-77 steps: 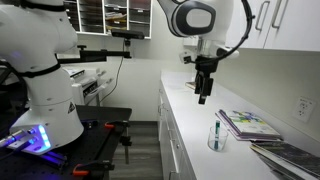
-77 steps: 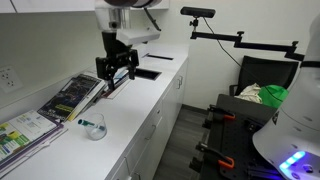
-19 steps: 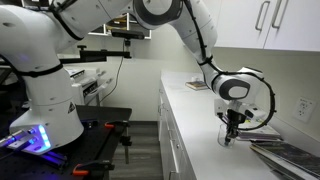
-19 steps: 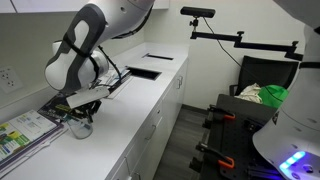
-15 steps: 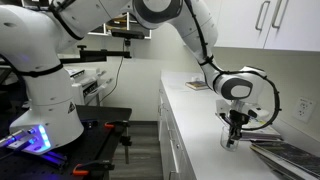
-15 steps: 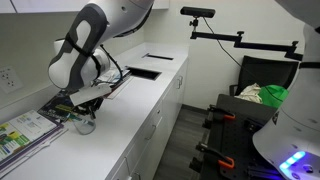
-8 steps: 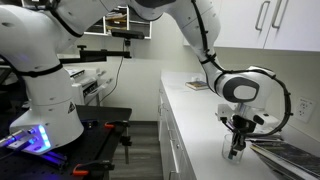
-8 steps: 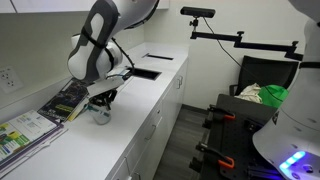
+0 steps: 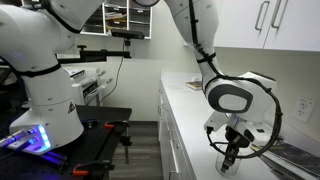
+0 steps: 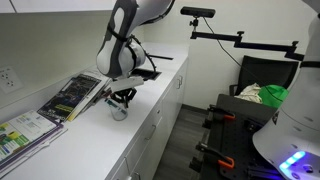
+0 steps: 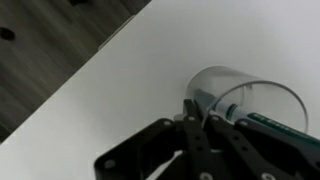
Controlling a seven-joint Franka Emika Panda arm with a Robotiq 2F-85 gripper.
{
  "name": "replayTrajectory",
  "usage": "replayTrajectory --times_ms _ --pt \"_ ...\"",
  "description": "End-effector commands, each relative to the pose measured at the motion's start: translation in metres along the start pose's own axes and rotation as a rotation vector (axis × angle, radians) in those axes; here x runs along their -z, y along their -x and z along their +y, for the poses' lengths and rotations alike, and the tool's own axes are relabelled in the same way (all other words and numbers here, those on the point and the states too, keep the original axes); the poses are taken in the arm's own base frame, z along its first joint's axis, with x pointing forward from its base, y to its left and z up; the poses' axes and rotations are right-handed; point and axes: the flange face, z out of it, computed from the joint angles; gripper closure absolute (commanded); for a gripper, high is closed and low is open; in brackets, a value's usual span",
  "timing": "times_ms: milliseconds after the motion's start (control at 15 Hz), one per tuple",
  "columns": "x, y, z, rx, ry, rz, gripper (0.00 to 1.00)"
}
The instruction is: Move the cup to the right
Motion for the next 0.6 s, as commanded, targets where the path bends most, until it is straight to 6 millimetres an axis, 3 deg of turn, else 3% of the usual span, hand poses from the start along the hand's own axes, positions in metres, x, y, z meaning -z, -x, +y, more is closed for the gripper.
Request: replayTrajectory --times_ms 0,67,200,533 --pt "0.014 0.018 0.012 -0.047 -0.039 0.009 0.99" --pt "0.014 0.02 0.013 -0.06 -0.045 0.001 0.7" --pt "0.017 0.025 0.013 -0.078 -0.056 -0.005 0.62" --pt "0.036 0.035 0.015 -0.091 -0.067 0.017 0.25"
